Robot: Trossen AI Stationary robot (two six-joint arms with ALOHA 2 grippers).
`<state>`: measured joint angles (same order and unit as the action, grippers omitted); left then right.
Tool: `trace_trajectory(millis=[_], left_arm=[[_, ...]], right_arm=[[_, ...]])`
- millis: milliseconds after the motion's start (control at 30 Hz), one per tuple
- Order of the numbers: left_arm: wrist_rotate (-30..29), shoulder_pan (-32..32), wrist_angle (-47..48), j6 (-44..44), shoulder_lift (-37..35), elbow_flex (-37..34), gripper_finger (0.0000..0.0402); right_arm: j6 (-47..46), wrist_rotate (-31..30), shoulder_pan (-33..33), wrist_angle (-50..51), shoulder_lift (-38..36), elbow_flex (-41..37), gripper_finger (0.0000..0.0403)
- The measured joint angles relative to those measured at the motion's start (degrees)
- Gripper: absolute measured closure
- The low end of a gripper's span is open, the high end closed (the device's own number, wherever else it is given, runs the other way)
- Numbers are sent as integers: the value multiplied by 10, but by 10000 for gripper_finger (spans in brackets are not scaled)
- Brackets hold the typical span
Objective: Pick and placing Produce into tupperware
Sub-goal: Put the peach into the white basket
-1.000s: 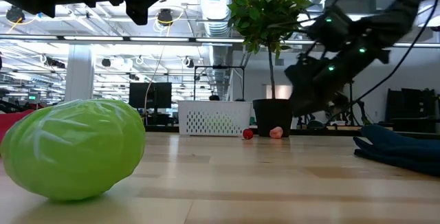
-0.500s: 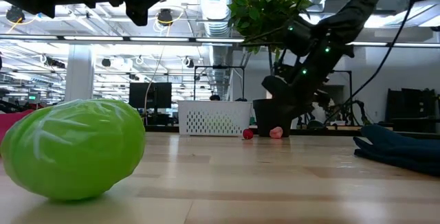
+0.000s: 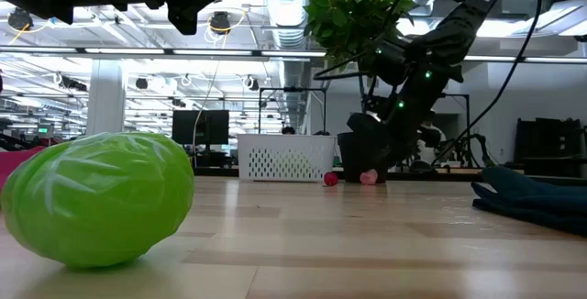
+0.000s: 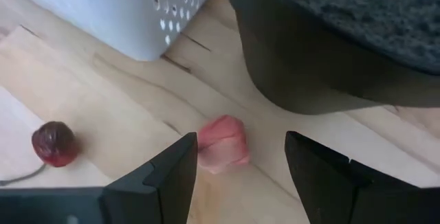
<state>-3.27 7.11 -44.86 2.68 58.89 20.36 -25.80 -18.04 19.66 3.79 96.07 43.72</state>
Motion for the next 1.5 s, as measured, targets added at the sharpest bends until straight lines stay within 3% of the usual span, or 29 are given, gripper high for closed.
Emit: trace_trajectory(millis=[533, 833, 1200, 1500], left_arm=[[0, 0, 0, 0, 0, 0, 192], [0, 0, 0, 0, 0, 0, 192], [-1, 0, 0, 1, 0, 0, 192], [-1, 0, -1, 0, 0, 0, 192]], right_arm=[[3, 32, 8, -22, 0, 0, 158], [-80, 44, 17, -25, -1, -1, 158], [-93, 59, 19, -29, -1, -1, 158], [-95, 66, 19, -25, 73, 33, 159]])
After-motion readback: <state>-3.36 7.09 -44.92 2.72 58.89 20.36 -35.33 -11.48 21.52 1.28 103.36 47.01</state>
